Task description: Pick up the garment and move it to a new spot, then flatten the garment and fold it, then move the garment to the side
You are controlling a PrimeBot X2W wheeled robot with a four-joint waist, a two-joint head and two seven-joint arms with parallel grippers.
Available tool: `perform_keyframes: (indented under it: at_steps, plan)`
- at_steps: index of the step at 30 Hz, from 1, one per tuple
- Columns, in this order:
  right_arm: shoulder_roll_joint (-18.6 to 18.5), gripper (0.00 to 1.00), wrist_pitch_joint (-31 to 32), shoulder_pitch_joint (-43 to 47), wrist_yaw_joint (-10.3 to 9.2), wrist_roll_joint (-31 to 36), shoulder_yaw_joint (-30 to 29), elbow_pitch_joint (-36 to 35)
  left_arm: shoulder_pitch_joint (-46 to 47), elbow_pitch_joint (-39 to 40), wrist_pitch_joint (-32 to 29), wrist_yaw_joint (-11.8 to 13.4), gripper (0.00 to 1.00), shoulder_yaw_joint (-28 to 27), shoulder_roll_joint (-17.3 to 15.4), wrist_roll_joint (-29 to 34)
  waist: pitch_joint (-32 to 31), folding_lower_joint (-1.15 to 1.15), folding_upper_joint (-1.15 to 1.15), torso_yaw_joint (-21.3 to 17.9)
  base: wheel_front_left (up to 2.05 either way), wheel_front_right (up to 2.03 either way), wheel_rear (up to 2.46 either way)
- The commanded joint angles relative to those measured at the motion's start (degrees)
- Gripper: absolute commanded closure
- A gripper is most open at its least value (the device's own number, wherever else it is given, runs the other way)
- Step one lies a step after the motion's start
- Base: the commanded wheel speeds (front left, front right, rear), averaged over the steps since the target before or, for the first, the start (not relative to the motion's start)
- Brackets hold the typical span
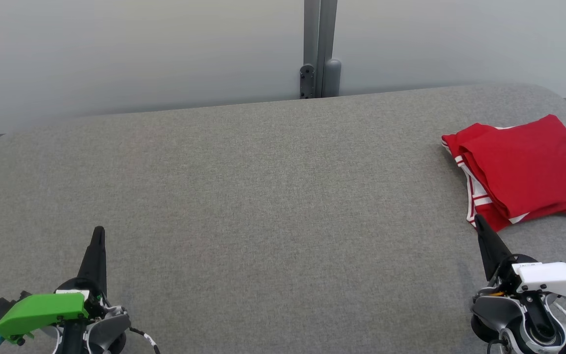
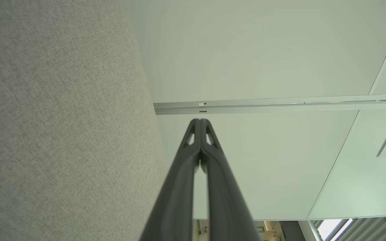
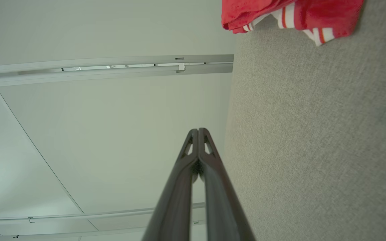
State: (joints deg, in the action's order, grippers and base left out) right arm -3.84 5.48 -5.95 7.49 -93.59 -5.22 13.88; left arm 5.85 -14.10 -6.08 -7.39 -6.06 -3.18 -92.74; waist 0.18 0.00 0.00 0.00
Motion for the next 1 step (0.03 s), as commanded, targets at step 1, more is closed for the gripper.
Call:
perform_keyframes:
  at_steps: [1]
  plan:
    - [0.05, 1.0, 0.26, -0.21, 0.0, 0.26, -0.2, 0.14, 0.6, 0.13, -0.37, -0.32, 1.0, -0.23, -0.09, -0.05, 0.0, 0.0, 0.0, 0.0, 0.0, 0.0, 0.0]
